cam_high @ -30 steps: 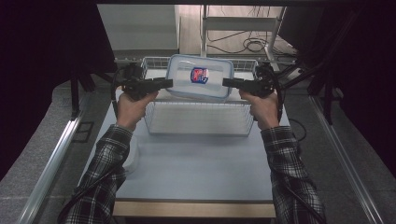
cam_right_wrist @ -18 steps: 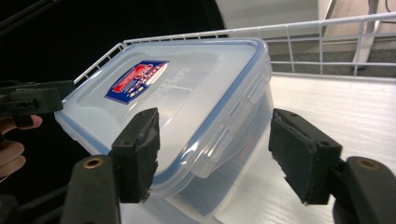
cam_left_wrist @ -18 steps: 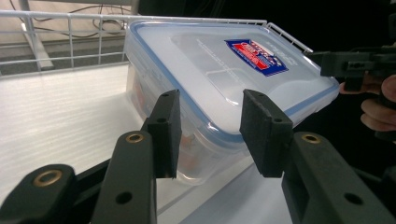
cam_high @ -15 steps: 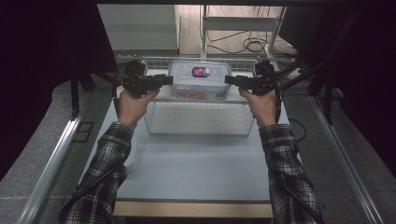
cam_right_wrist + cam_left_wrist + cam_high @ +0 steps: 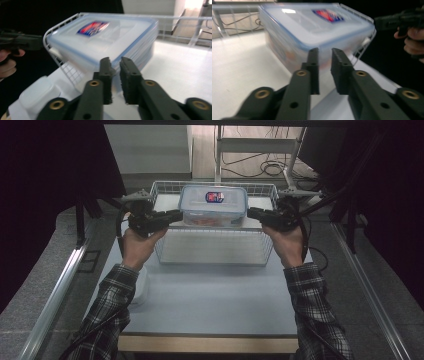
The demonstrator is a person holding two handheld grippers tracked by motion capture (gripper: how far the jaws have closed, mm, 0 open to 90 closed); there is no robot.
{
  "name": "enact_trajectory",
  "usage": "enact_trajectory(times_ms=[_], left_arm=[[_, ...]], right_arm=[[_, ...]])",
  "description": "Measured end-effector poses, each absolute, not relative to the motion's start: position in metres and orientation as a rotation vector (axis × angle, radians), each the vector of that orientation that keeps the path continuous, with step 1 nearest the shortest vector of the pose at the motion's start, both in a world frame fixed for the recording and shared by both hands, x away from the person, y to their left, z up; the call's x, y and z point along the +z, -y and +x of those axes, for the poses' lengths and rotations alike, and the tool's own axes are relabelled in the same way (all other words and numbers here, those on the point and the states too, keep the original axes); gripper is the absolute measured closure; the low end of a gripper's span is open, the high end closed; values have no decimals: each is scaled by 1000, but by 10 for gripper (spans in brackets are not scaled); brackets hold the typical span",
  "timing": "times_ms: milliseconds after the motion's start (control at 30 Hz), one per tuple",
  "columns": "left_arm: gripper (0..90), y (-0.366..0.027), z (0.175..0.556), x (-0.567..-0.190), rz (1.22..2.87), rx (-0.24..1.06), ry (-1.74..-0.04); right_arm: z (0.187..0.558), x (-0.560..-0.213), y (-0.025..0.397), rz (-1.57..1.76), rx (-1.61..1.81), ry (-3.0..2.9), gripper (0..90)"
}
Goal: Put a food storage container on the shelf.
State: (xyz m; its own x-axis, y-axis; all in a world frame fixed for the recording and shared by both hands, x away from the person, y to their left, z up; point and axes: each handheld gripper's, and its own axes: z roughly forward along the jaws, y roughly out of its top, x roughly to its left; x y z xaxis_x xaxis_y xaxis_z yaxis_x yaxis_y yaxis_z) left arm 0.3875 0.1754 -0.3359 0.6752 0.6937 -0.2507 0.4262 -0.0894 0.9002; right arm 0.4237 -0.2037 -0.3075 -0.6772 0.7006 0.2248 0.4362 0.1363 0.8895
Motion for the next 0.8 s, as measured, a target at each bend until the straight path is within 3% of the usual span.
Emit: enact_trajectory(times_ms=[133, 800], left_arm=[[899, -170, 388, -345, 1737, 273, -896], [898, -155, 408, -352, 1789, 312, -938]], right_arm=[[416, -320, 200, 1070, 1550, -2222, 881], [430, -338, 178, 1079, 1490, -2253, 889]])
